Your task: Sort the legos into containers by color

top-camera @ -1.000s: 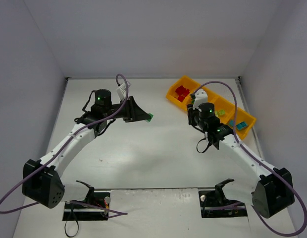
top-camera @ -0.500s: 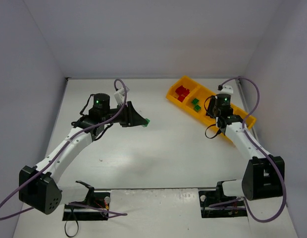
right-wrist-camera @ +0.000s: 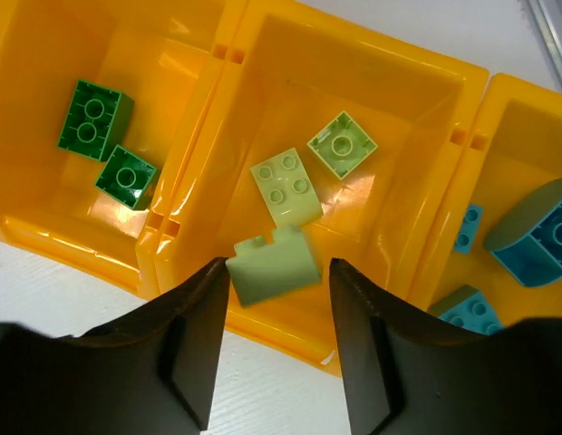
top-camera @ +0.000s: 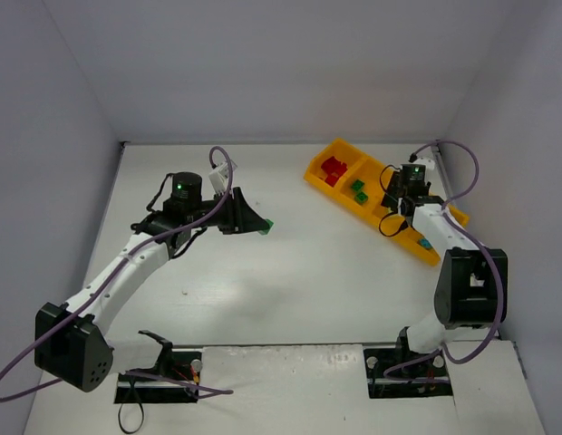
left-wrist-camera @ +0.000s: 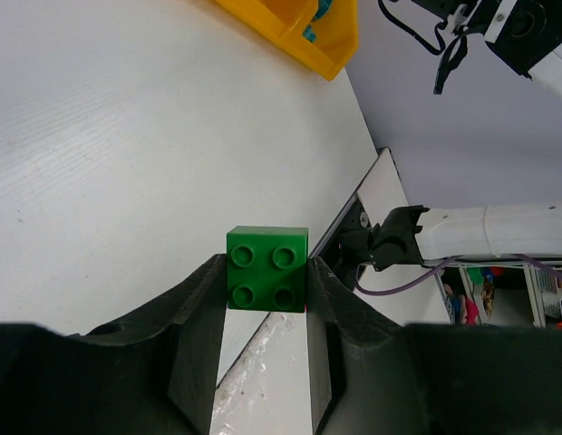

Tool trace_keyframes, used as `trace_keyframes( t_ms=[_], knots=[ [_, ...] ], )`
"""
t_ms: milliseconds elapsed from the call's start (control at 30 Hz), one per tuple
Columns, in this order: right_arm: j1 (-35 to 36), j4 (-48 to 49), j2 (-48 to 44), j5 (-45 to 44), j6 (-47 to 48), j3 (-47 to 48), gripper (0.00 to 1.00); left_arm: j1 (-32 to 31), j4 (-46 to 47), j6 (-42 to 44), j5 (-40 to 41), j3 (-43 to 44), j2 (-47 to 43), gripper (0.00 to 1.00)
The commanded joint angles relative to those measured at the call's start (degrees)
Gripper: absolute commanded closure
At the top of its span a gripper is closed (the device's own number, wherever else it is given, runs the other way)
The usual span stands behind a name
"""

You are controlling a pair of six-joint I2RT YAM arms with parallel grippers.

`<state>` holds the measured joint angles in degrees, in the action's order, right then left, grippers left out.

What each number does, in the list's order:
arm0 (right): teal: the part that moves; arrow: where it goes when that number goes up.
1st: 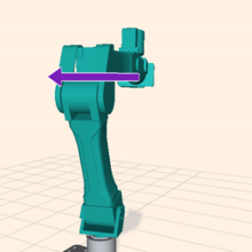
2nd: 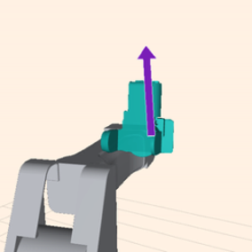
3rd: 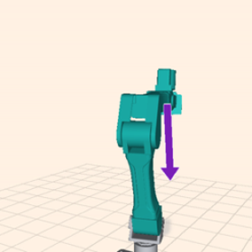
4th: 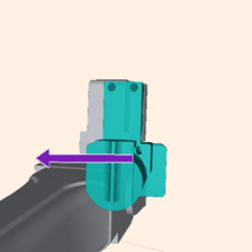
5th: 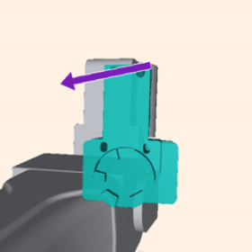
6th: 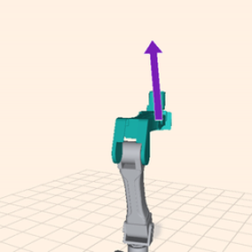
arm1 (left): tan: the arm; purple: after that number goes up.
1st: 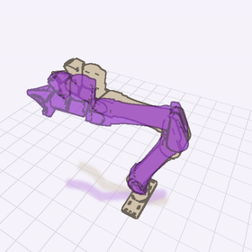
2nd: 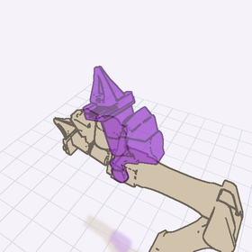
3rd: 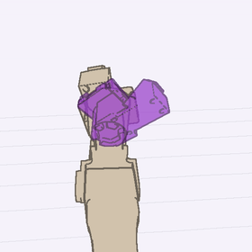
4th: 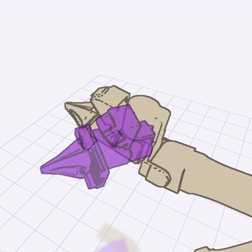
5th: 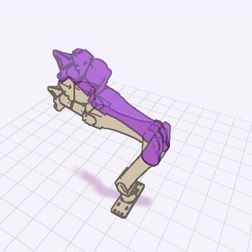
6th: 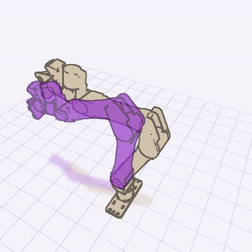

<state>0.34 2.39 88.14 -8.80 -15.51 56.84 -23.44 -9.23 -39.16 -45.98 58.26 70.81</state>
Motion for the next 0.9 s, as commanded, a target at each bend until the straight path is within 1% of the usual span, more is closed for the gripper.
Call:
trace_keyframes(
  t_ms=[0, 33, 100, 133, 200, 267, 300, 333, 400, 433, 500, 567, 633, 733, 867],
  knots=[
    [-0.08, 1.74, 0.98, -0.78, -0.93, 3.45, 0.49, 0.33, 2.47, 0.75, 0.1, 1.42, -0.06, 1.0],
    [-0.08, 1.82, 0.98, -0.43, -0.58, 3.63, 0.42, 0.33, 2.47, 0.66, 0.1, 1.85, 0.12, 1.0],
    [0.19, 1.83, 0.2, 1.58, 1.69, 3.81, 0.35, 0.33, 2.64, 0.66, -0.08, 2.12, 0.38, 1.0],
    [0.45, 1.91, -0.42, 1.76, 2.49, 3.63, 0.3, 0.33, 2.73, 0.66, -0.17, 2.21, 0.73, 1.0],
    [1.15, 2.79, -3.3, 2.64, 4.94, 2.84, 0.29, 0.33, 3.25, 0.57, -0.25, 2.39, 1.18, 1.0],
    [3.87, 6.19, -6.38, 4.48, 7.76, 0.39, 0.29, 0.33, 4.31, -0.04, -0.95, 2.73, 2.23, 1.0],
    [5.45, 7.7, -9.97, 6.49, 9.34, -0.75, 0.29, 0.33, 4.49, -0.48, -1.39, 3.0, 2.67, 1.0],
    [8.59, 9.11, -11.66, 8.17, 13.27, -3.29, 0.29, 0.33, 4.66, -0.66, -1.57, 3.26, 3.45, 1.0],
    [11.34, 12.54, -16.22, 12.82, 17.07, -5.41, 0.29, 0.41, 4.67, -1.09, -2.8, 5.1, 4.34, 1.0],
    [12.22, 13.24, -17.46, 19.37, 20.66, -6.29, 0.29, 0.33, 4.58, -1.18, -3.33, 5.81, 5.39, 1.0],
    [14.59, 14.92, -20.79, 25.04, 23.58, -8.49, 0.29, 0.33, 4.66, -1.8, -4.73, 7.82, 6.27, 1.0],
    [15.74, 14.4, -21.86, 31.19, 25.35, -8.24, 0.29, 0.41, 5.1, -2.24, -5.96, 8.97, 7.5, 1.0],
    [16.71, 12.39, -21.78, 36.45, 25.52, -5.71, 0.27, 0.41, 5.1, -3.03, -6.32, 10.99, 8.99, 1.0],
    [17.94, 10.35, -20.82, 41.21, 26.05, -3.32, 0.22, 0.41, 3.78, -3.99, -7.28, 13.81, 11.1, 1.0],
    [19.87, 9.21, -19.32, 44.21, 25.97, -0.42, 0.16, 0.41, 8.26, -8.74, -8.78, 14.69, 12.34, 1.0]
  ],
)
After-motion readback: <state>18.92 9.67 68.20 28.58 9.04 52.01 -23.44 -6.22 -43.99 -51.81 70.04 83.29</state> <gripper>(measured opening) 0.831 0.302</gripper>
